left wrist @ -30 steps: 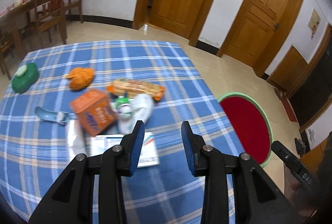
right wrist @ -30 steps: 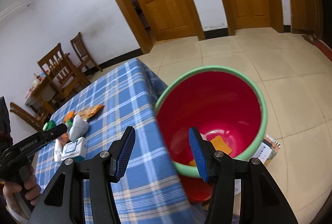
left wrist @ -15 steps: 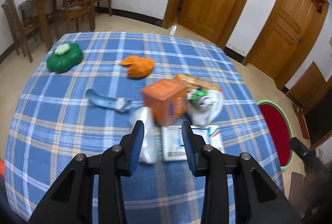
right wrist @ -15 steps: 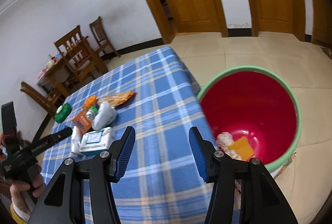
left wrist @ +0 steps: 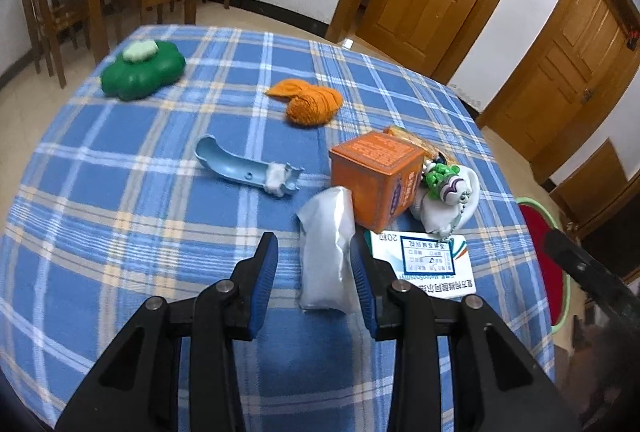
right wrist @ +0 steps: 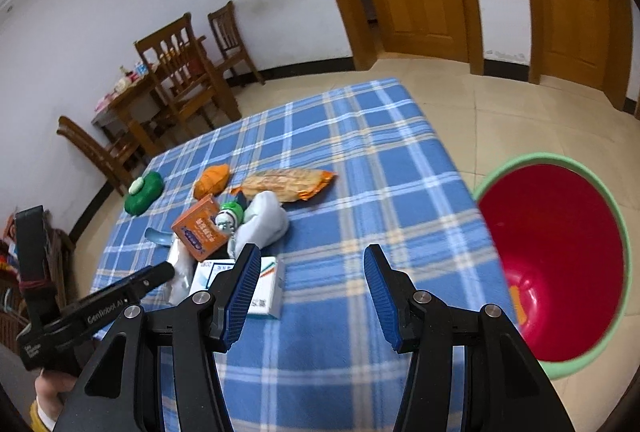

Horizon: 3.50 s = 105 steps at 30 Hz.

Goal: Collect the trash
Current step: 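Grasp the white tissue pack with the left tool while the right tool grasps the white cloth, then lift both items and carry them over the red bucket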

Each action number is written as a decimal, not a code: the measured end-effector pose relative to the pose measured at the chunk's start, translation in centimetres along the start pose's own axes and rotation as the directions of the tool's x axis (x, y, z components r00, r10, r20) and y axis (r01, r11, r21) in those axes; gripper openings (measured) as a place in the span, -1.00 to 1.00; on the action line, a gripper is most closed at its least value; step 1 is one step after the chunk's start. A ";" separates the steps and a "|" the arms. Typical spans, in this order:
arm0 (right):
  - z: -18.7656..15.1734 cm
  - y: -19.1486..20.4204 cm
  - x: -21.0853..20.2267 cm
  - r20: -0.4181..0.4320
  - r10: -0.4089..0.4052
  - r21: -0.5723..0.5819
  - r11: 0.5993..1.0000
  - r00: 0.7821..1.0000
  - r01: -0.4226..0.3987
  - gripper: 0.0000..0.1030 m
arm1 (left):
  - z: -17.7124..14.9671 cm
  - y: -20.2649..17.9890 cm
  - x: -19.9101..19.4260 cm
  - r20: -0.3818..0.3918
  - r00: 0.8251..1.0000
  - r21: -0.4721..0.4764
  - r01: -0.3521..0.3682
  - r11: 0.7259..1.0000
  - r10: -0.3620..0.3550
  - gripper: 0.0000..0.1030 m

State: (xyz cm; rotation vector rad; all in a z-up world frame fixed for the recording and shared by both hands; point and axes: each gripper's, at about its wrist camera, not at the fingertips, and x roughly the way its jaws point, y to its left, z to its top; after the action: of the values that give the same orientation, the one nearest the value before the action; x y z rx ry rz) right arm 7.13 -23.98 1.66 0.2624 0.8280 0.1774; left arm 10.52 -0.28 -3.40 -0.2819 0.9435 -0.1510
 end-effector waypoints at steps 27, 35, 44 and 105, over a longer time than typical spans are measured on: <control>1.3 2.7 8.1 -0.138 0.165 -0.010 0.986 0.977 -0.168 -0.76 | 0.1 0.3 1.4 -0.007 0.999 0.009 0.033 0.999 -0.033 -0.40; 1.0 2.5 4.7 -0.058 0.135 -0.029 0.990 0.989 -0.137 -0.80 | -0.1 0.1 -1.2 0.041 0.998 0.015 0.049 0.999 -0.050 -0.40; 0.3 1.4 0.0 0.022 0.126 -0.008 0.992 0.992 -0.126 -0.80 | -0.6 -1.6 -4.0 0.081 0.994 0.058 0.072 0.996 -0.077 -0.40; -4.0 -20.0 -9.1 0.117 -0.245 0.357 0.915 0.962 0.189 -0.66 | -3.2 -24.4 1.8 -0.139 0.953 0.395 0.301 0.868 -0.268 -0.40</control>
State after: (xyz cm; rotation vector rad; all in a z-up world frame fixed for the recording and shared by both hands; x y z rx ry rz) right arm -0.88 -44.76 -0.51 0.5028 0.7193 -0.1999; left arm 8.85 -24.51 0.85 -0.0197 0.9208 -0.6321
